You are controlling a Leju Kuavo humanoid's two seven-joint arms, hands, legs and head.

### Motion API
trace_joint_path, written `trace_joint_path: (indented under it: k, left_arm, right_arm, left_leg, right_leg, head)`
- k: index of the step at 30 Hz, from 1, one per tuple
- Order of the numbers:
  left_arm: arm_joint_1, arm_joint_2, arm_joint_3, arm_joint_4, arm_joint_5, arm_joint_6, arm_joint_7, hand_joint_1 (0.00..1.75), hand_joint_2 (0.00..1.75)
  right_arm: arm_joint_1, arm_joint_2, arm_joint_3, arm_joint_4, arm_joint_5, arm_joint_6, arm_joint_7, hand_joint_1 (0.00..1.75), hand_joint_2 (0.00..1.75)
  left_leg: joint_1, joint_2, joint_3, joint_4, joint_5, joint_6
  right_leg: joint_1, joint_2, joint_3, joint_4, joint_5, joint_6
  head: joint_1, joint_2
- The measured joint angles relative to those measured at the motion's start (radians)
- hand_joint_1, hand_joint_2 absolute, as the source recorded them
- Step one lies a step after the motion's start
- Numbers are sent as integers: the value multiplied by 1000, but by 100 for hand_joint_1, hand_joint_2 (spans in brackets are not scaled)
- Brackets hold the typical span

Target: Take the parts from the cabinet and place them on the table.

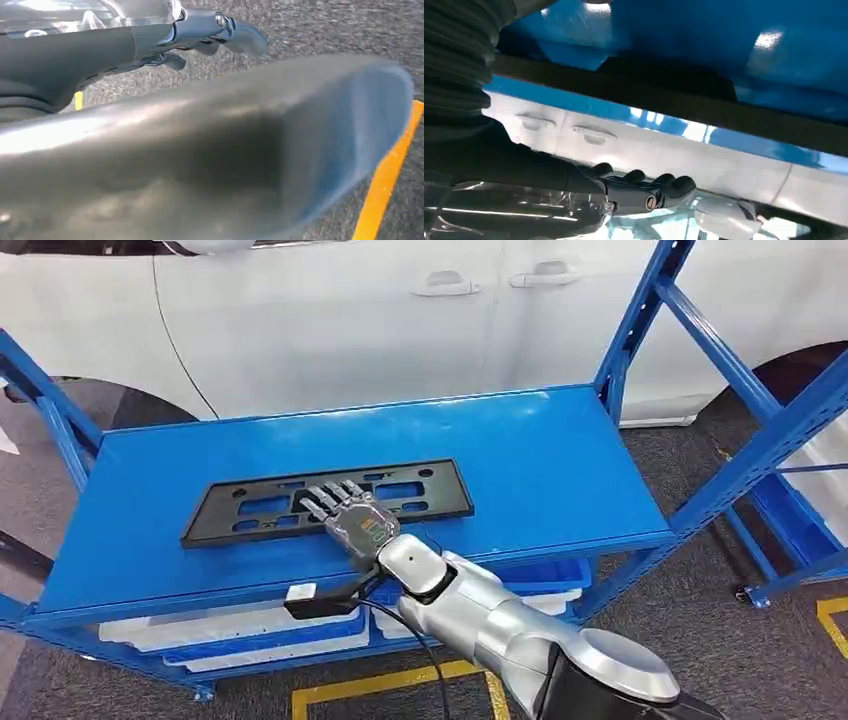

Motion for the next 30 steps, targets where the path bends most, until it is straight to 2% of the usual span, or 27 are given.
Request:
trace_joint_path:
  k: [1,3,4,5,6,7,8,9,10,11,13,14,15,16,17,18,19,20,21,22,24,25,26,29,30]
  left_arm:
    - [0,0,0,0,-1,3,0,0,0]
    - [-1,1,0,0,-3,6,4,0,0]
    - [0,2,0,0,-4,8,7,0,0]
    - [0,3,0,0,-5,11,10,0,0]
    - [1,3,-1,0,-8,12,11,0,0]
    - [0,3,-2,0,-9,12,12,0,0]
    - [0,3,-3,0,-10,13,12,0,0]
    - [-1,3,-6,0,-13,13,12,0,0]
    - [-1,1,-10,0,-19,13,13,0,0]
    - [-1,2,-13,0,-22,13,15,0,0]
    - [0,4,-18,0,-26,12,18,0,0]
    - [-2,4,-20,0,-29,12,18,0,0]
    - [-2,6,-23,0,-30,11,18,0,0]
    - [-3,6,-24,0,-31,11,18,0,0]
    - [-3,8,-24,0,-32,11,17,0,0]
    - [-3,11,-25,0,-32,10,16,0,0]
    - [-3,11,-25,0,-33,8,14,0,0]
    - [-1,11,-25,0,-35,6,15,0,0]
    - [1,11,-26,0,-39,5,16,0,0]
    - [0,12,-26,0,-39,4,17,0,0]
    - [-2,13,-26,0,-39,4,18,0,0]
    - [-3,13,-26,0,-39,4,18,0,0]
    - [-3,14,-26,0,-39,3,18,0,0]
    - [-5,14,-27,0,-37,1,18,0,0]
    - [-4,13,-27,0,-37,-1,18,0,0]
  right_arm:
    - [0,0,0,8,0,0,3,0,175]
    - [4,0,1,24,5,-2,6,0,175]
    - [8,0,1,31,5,-3,6,0,175]
    - [12,0,2,38,6,-4,8,0,175]
    - [14,0,2,44,6,-6,11,0,175]
    - [13,0,2,47,6,-8,13,0,175]
    - [11,0,2,51,6,-8,17,0,175]
    - [8,0,2,56,6,-9,19,0,175]
    - [6,0,2,61,6,-11,21,0,175]
    - [5,0,2,65,6,-13,21,0,175]
    - [4,0,2,74,2,-19,23,0,175]
    - [2,0,2,78,0,-20,23,0,175]
    - [1,1,2,80,-1,-21,23,0,175]
    - [-1,1,2,85,-3,-22,21,0,175]
    - [-2,2,2,89,-3,-24,21,0,175]
    - [-1,2,2,94,-4,-24,21,0,175]
    - [0,2,2,98,-5,-25,20,0,175]
    - [1,2,2,103,-7,-27,20,0,175]
    - [1,2,2,106,-8,-29,20,0,175]
    - [0,2,2,109,-9,-32,19,0,175]
    - [-2,3,1,111,-10,-34,19,0,175]
    - [-3,3,1,113,-10,-35,19,0,175]
    - [-4,3,0,114,-11,-35,19,0,175]
    - [-7,3,-1,115,-12,-37,19,0,175]
    - [-7,3,-3,115,-13,-37,18,0,175]
  left_leg:
    - [0,1,-2,0,0,7]
    - [-2,2,-4,0,0,10]
    - [-3,2,-5,1,0,10]
    - [-3,2,-5,1,0,10]
    - [-3,1,-4,1,0,10]
    - [-5,0,-3,2,0,9]
    - [-6,-1,-1,2,-1,8]
    - [-6,-1,0,2,-2,7]
    - [-13,-1,-2,5,-4,3]
    - [-10,-1,-5,4,-3,-2]
    - [-8,1,-2,0,-3,-14]
    - [-12,1,2,-3,-2,-20]
    - [-7,1,0,5,-12,-23]
    - [-8,1,-13,40,-39,-27]
    - [-7,1,-42,106,-78,-31]
    - [-6,1,-84,197,-120,-36]
    - [-6,1,-120,270,-147,-40]
    - [-6,1,-142,313,-152,-42]
    - [-4,1,-138,301,-133,-43]
    - [-2,1,-112,246,-95,-44]
    - [2,3,-17,53,1,-45]
    - [0,2,6,13,-18,-41]
    - [-4,-2,4,6,-10,-26]
    - [-7,-1,0,8,-10,-10]
    - [0,0,4,1,-5,-2]
  right_leg:
    - [0,-1,-23,46,-32,5]
    - [-3,-1,-106,221,-113,13]
    - [-4,-1,-142,294,-134,14]
    - [-4,-1,-156,318,-131,14]
    - [-4,-1,-146,290,-104,12]
    - [-3,-1,-111,218,-61,7]
    - [-2,-1,-65,123,-16,0]
    - [2,-1,-17,28,22,-12]
    - [8,-3,-1,-13,14,-19]
    - [8,-5,-4,-15,19,-17]
    - [12,-2,-5,-14,18,-22]
    - [6,-2,-1,-23,23,-29]
    - [-2,-5,9,-36,29,-31]
    - [-2,-5,13,-41,30,-36]
    - [-2,-6,13,-41,30,-39]
    - [-1,-6,13,-41,30,-40]
    - [0,-6,12,-40,29,-41]
    - [0,-5,11,-38,29,-41]
    - [0,-5,12,-37,28,-41]
    - [-1,-4,13,-35,25,-39]
    - [-3,-2,15,-23,17,-32]
    - [1,-2,12,-19,13,-27]
    - [5,0,6,-13,13,-23]
    - [4,0,7,-17,16,-9]
    - [3,1,5,-12,8,-3]
  head:
    - [5,0]
    - [5,0]
    - [4,0]
    - [5,0]
    - [5,0]
    - [5,0]
    - [5,0]
    - [5,0]
    - [3,0]
    - [5,0]
    - [6,0]
    - [6,0]
    - [6,0]
    - [3,0]
    - [2,0]
    - [2,0]
    - [2,0]
    - [2,0]
    - [2,0]
    - [2,0]
    - [2,0]
    - [1,0]
    - [1,0]
    - [2,0]
    - [0,0]
